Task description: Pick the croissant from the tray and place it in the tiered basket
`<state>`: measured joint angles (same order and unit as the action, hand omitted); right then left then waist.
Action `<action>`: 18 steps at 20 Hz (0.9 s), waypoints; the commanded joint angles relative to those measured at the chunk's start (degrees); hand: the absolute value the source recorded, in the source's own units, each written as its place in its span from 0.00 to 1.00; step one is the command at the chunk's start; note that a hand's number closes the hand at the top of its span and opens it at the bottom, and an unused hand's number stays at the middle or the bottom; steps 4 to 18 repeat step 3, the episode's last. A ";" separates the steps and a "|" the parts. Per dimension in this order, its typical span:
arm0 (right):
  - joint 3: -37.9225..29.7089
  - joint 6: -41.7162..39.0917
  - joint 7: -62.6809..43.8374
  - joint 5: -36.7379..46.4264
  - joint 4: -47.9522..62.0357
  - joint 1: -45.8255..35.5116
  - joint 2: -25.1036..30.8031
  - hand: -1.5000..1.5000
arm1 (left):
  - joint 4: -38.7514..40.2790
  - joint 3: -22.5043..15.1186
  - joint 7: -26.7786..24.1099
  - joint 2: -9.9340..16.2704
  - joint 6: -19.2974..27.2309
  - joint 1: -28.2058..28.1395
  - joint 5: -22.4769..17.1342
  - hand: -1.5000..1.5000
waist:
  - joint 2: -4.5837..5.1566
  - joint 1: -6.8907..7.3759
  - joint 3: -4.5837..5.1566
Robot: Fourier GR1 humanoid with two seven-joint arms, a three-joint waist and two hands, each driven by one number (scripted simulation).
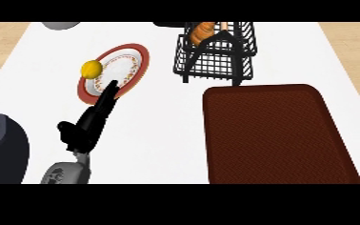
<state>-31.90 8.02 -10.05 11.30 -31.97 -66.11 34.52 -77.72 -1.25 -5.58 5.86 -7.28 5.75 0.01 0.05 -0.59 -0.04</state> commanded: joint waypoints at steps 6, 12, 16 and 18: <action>-4.43 -13.31 5.03 -4.81 2.06 9.31 11.99 0.00 | -2.90 -1.03 0.28 -0.31 -0.21 -1.72 0.36 0.50 | 0.11 0.83 -0.05; -4.43 -13.31 5.03 -4.81 2.06 9.31 11.99 0.00 | -2.90 -1.03 0.28 -0.31 -0.21 -1.72 0.36 0.50 | 0.11 0.83 -0.05; -4.43 -13.31 5.03 -4.81 2.06 9.31 11.99 0.00 | -2.90 -1.03 0.28 -0.31 -0.21 -1.72 0.36 0.50 | 0.11 0.83 -0.05; -4.43 -13.31 5.03 -4.81 2.06 9.31 11.99 0.00 | -2.90 -1.03 0.28 -0.31 -0.21 -1.72 0.36 0.50 | 0.11 0.83 -0.05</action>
